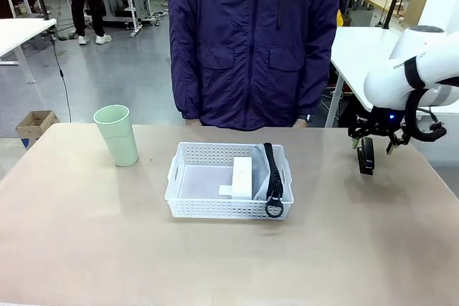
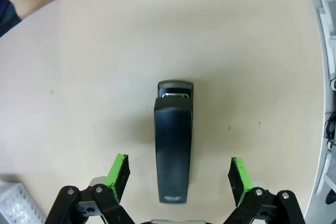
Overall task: Efficiently arrange items inside the basket to fit them all.
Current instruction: Pick up the Stapler and place it inside the Organizing basket.
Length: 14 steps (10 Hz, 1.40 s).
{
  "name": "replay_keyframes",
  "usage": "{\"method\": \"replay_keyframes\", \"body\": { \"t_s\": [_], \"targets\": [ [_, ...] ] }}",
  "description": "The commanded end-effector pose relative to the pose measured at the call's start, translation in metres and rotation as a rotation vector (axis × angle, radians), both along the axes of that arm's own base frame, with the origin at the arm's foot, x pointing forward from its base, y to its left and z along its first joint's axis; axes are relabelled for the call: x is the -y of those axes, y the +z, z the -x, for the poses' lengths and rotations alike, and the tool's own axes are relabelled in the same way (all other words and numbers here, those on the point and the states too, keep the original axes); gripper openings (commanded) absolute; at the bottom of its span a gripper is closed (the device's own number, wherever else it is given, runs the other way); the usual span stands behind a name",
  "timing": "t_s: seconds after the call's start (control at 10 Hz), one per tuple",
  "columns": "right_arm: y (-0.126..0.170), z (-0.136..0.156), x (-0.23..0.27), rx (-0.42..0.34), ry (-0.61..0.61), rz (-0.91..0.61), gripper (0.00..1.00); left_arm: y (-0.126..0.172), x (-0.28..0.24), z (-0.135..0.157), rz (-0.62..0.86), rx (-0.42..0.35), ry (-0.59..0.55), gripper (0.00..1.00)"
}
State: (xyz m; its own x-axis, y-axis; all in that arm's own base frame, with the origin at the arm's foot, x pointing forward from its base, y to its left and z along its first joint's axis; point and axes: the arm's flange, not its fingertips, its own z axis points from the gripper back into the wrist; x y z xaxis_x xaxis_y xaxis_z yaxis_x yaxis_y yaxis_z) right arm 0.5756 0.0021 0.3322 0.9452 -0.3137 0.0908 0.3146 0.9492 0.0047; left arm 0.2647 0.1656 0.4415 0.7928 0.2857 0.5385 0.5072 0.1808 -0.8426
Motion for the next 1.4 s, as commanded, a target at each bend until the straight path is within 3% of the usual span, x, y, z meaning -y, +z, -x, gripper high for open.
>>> {"method": "replay_keyframes", "body": {
  "t_s": [0.0, 0.5, 1.0, 1.1, 1.2, 1.3],
  "targets": [
    [-0.005, -0.015, -0.003, -0.033, 0.017, 0.039, 1.0, 0.002, 0.001, 0.001, 0.009, 0.027, -0.001, 1.0],
    [-0.025, -0.024, 0.002, -0.105, 0.036, -0.015, 1.0, 0.002, 0.001, 0.001, 0.009, 0.027, -0.001, 1.0],
    [-0.027, -0.022, 0.002, -0.132, 0.012, -0.047, 1.0, 0.002, 0.001, 0.001, 0.009, 0.027, -0.001, 1.0],
    [-0.028, -0.022, 0.001, -0.14, 0.004, -0.035, 0.43, 0.002, 0.001, 0.001, 0.009, 0.027, -0.001, 1.0],
    [-0.029, -0.023, 0.001, -0.149, 0.003, -0.039, 0.42, 0.002, 0.001, 0.001, 0.009, 0.027, -0.001, 1.0],
    [-0.029, -0.023, 0.001, -0.15, 0.003, -0.035, 0.0, 0.002, 0.001, 0.001, 0.009, 0.027, -0.001, 1.0]
  ]
}}
